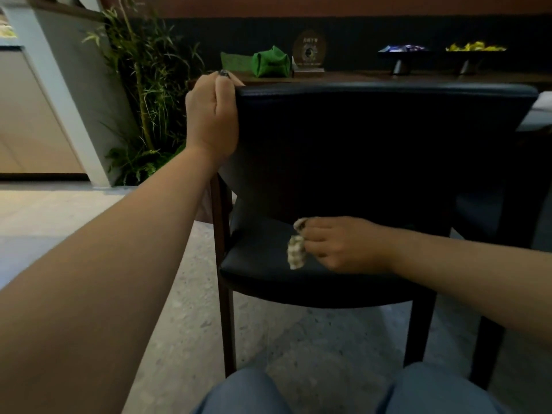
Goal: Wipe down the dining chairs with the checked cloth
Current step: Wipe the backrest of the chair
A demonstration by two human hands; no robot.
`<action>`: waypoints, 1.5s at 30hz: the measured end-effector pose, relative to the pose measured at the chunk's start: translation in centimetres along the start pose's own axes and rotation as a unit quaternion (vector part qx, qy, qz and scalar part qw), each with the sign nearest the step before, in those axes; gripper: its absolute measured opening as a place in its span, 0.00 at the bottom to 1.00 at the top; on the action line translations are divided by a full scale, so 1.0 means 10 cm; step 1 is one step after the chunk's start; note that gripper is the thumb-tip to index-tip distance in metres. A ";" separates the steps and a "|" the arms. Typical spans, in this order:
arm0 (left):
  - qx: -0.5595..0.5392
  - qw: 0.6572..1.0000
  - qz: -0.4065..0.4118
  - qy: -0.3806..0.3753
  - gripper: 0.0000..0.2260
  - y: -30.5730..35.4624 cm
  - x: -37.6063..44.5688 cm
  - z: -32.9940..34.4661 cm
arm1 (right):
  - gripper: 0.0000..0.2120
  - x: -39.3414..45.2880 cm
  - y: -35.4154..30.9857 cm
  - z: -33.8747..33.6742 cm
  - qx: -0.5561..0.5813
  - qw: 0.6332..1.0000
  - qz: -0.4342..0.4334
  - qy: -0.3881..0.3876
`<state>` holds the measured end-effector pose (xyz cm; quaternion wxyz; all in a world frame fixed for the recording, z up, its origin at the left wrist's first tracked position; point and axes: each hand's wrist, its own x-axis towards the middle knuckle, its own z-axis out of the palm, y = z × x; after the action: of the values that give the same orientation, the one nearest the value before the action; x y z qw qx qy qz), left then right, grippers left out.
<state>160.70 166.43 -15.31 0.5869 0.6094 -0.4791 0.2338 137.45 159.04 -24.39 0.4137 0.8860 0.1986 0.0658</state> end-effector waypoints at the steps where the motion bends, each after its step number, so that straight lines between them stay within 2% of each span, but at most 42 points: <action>1: -0.004 1.000 0.005 0.001 0.18 -0.01 0.00 0.00 | 0.13 0.01 0.06 -0.04 0.012 0.999 0.004 0.041; 3: -0.014 1.000 0.015 0.011 0.20 -0.02 -0.01 0.02 | 0.13 0.02 0.26 -0.30 0.025 0.980 0.092 0.176; 5: -0.030 0.999 0.012 0.021 0.19 -0.02 -0.02 0.03 | 0.10 -0.04 0.55 -0.63 -0.028 0.930 0.172 0.324; 6: -0.034 0.999 0.004 0.020 0.18 0.00 -0.02 0.02 | 0.09 -0.09 0.70 -0.71 -0.052 0.892 0.221 0.389; 8: -0.033 0.999 -0.017 0.009 0.16 0.05 -0.01 0.00 | 0.08 -0.14 0.81 -0.78 -0.049 0.828 0.303 0.469; 9: -0.032 0.999 -0.024 0.001 0.15 0.07 -0.03 -0.01 | 0.08 -0.12 0.77 -0.76 -0.057 0.816 0.318 0.479; 11: -0.019 0.999 -0.026 -0.002 0.15 0.14 -0.06 -0.04 | 0.06 -0.06 0.65 -0.68 -0.055 0.820 0.320 0.471; 13: 0.006 1.000 -0.006 -0.001 0.16 0.25 -0.10 -0.06 | 0.05 0.01 0.53 -0.69 -0.019 0.850 0.304 0.430; 15: 0.032 0.998 0.041 -0.022 0.18 0.39 -0.12 -0.05 | 0.04 0.00 0.37 -0.55 0.036 0.916 0.264 0.299; 17: 0.064 0.993 0.087 -0.049 0.20 0.52 -0.11 -0.03 | 0.10 -0.12 0.12 -0.31 0.057 0.983 0.135 0.108; 18: 0.083 0.990 0.099 -0.055 0.20 0.57 -0.10 -0.02 | 0.15 -0.20 0.03 -0.13 0.064 0.994 0.082 0.025; 19: 0.098 0.988 0.103 -0.054 0.20 0.60 -0.09 -0.01 | 0.18 -0.27 -0.03 -0.01 0.062 0.997 0.039 -0.007; 21: 0.097 0.989 0.101 -0.041 0.19 0.60 -0.09 0.02 | 0.17 -0.31 0.01 0.04 0.044 0.999 0.015 0.023; 23: 0.078 0.992 0.102 -0.017 0.19 0.58 -0.11 0.05 | 0.13 -0.29 0.19 -0.09 0.020 0.981 0.039 0.188; 25: 0.076 0.992 0.102 0.005 0.19 0.55 -0.11 0.08 | 0.09 -0.25 0.43 -0.45 0.007 0.944 0.110 0.311; 27: 0.081 0.992 0.096 0.018 0.18 0.53 -0.11 0.11 | 0.07 -0.20 0.63 -0.64 -0.018 0.885 0.212 0.415; 28: 0.076 0.993 0.094 0.021 0.18 0.53 -0.11 0.11 | 0.06 -0.14 0.64 -0.64 -0.008 0.870 0.253 0.423; 29: 0.070 0.993 0.095 0.021 0.19 0.53 -0.12 0.11 | 0.07 -0.07 0.55 -0.55 0.016 0.881 0.282 0.379; 30: 0.069 0.992 0.100 0.020 0.20 0.54 -0.13 0.11 | 0.08 -0.01 0.38 -0.41 0.049 0.908 0.282 0.307; 31: 0.069 0.992 0.105 0.016 0.21 0.55 -0.13 0.10 | 0.09 0.01 0.18 -0.22 0.068 0.938 0.242 0.240; 33: 0.070 0.991 0.112 0.013 0.22 0.56 -0.14 0.09 | 0.15 -0.03 -0.12 0.13 0.088 0.976 0.125 0.153; 35: 0.067 0.991 0.112 0.017 0.22 0.56 -0.14 0.11 | 0.18 -0.16 -0.13 0.20 0.089 0.987 0.077 0.105; 37: 0.064 0.992 0.107 0.030 0.21 0.56 -0.14 0.11 | 0.13 -0.22 0.03 0.08 0.055 0.979 0.074 0.179; 38: 0.063 0.992 0.103 0.038 0.21 0.56 -0.14 0.12 | 0.10 -0.25 0.13 -0.04 0.053 0.963 0.103 0.244; 40: 0.063 0.992 0.096 0.048 0.21 0.56 -0.14 0.13 | 0.04 -0.32 0.38 -0.30 -0.032 0.915 0.133 0.380; 41: 0.061 0.992 0.096 0.049 0.21 0.55 -0.14 0.14 | 0.04 -0.36 0.49 -0.36 -0.098 0.886 0.181 0.415; 42: 0.057 0.992 0.098 0.048 0.21 0.54 -0.14 0.14 | 0.05 -0.36 0.57 -0.33 -0.207 0.864 0.231 0.398; 43: 0.057 0.992 0.101 0.048 0.21 0.55 -0.15 0.14 | 0.07 -0.35 0.57 -0.34 -0.135 0.865 0.244 0.418; 44: 0.060 0.992 0.104 0.050 0.21 0.55 -0.14 0.14 | 0.10 -0.29 0.43 -0.25 0.030 0.878 0.209 0.429; 45: 0.061 0.991 0.106 0.052 0.21 0.55 -0.15 0.14 | 0.14 -0.24 0.31 -0.13 0.254 0.845 0.140 0.449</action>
<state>154.97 166.38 -14.12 0.5443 0.5774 -0.4946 0.3547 135.79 157.20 -21.09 0.0261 0.8525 0.2462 0.4605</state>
